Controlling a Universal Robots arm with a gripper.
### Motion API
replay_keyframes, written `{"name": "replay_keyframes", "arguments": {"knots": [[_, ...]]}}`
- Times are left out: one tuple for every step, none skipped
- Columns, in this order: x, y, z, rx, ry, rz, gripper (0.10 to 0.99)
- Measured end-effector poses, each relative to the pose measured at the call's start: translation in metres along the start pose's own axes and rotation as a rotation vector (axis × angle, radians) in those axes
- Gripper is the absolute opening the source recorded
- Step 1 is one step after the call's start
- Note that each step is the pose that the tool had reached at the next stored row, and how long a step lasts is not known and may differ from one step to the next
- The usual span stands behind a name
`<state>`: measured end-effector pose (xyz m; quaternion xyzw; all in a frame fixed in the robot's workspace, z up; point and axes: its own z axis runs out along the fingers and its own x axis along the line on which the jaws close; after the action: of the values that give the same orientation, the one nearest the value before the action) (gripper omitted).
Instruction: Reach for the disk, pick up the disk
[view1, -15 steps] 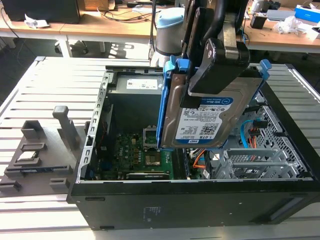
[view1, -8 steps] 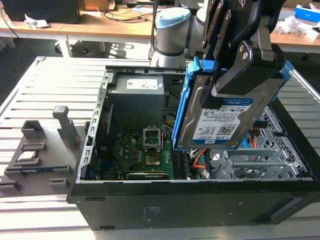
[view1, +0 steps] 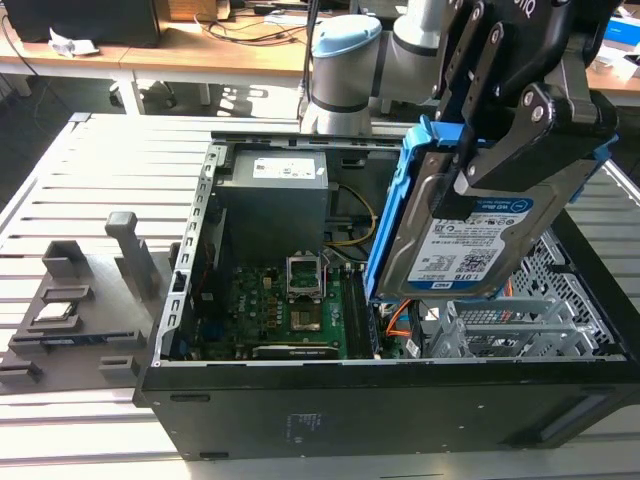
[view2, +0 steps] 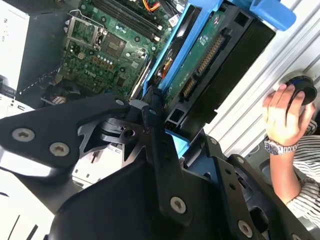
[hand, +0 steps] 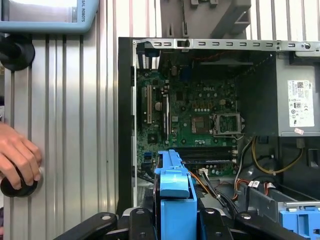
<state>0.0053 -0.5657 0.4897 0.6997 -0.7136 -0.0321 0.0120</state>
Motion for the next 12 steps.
{"name": "replay_keyframes", "arguments": {"knots": [[0.0000,-0.0025,-0.0001,0.000,0.0010,0.000,0.369],[-0.0001,-0.0048,-0.0002,0.000,0.0019,0.000,0.369],[-0.0002,-0.0077,-0.0004,0.000,0.0032,0.000,0.369],[-0.0002,-0.0105,-0.0005,0.000,0.0047,0.000,0.369],[-0.0003,-0.0135,-0.0007,0.000,0.0065,0.000,0.369],[-0.0003,-0.0152,-0.0008,0.000,0.0075,0.000,0.369],[-0.0003,-0.0170,-0.0009,0.000,0.0085,0.001,0.369],[-0.0004,-0.0193,-0.0010,0.000,0.0098,0.001,0.369],[-0.0004,-0.0209,-0.0011,0.000,0.0106,0.001,0.369],[-0.0005,-0.0227,-0.0012,0.000,0.0116,0.001,0.369],[-0.0005,-0.0241,-0.0013,0.000,0.0124,0.001,0.369],[-0.0006,-0.0257,-0.0014,0.000,0.0132,0.001,0.369]]}}
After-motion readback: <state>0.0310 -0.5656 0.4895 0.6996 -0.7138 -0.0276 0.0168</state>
